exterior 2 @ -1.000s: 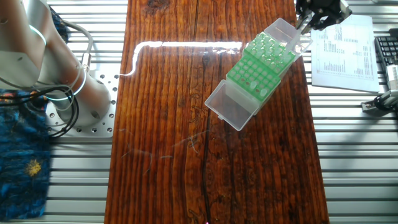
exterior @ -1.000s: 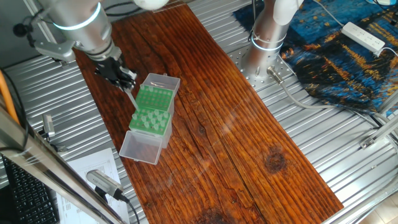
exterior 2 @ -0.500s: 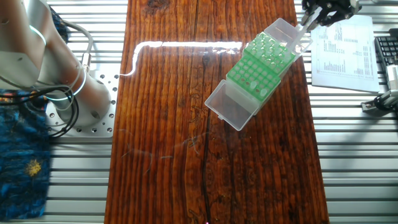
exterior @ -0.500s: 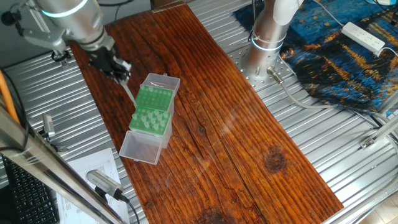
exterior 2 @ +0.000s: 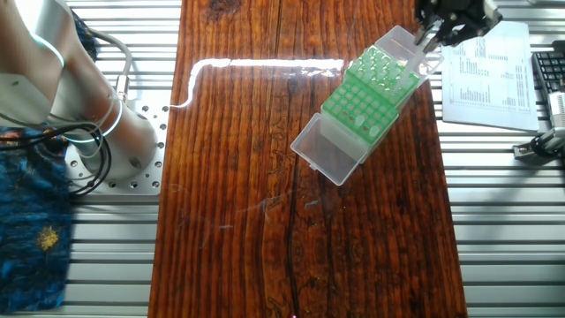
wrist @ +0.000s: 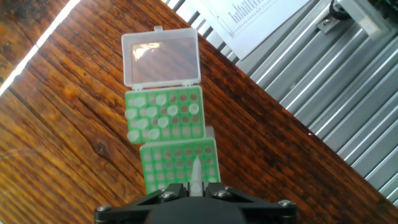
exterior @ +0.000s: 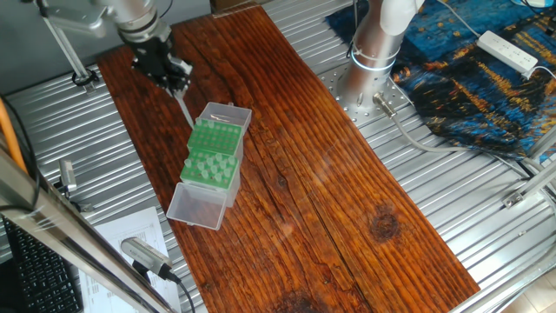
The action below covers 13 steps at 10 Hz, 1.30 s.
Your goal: Transfer all large pipette tips from one holder to another
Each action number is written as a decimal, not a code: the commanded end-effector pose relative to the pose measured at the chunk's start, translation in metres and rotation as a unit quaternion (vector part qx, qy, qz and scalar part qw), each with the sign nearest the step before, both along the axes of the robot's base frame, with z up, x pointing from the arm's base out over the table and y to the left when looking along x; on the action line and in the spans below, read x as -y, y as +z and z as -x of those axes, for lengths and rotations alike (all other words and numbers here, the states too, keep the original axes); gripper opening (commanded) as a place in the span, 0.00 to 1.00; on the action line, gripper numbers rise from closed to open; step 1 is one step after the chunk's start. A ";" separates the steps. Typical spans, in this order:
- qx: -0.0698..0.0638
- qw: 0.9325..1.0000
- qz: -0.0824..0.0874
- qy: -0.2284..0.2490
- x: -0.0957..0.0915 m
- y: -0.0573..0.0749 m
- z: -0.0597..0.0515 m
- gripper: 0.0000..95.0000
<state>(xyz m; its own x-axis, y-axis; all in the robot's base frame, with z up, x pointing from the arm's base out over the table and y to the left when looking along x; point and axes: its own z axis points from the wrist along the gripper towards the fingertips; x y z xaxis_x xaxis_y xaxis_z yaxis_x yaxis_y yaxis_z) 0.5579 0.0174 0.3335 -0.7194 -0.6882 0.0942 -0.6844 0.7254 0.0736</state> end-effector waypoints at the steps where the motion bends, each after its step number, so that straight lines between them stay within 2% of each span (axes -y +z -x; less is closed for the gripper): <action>1: 0.008 1.000 -0.002 -0.003 0.002 -0.004 0.004 0.00; 3: 0.014 1.000 -0.002 0.002 0.005 -0.010 0.012 0.00; 8: 0.012 1.000 -0.007 -0.007 0.008 -0.018 0.024 0.00; 11: 0.012 1.000 -0.008 -0.012 0.009 -0.021 0.027 0.00; 13: 0.013 1.000 -0.017 -0.023 0.010 -0.025 0.032 0.00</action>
<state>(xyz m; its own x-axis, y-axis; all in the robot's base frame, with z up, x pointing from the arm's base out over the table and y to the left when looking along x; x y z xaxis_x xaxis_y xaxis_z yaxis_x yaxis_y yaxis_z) 0.5270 0.0077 0.3086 -0.7517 -0.6571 0.0555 -0.6522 0.7533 0.0848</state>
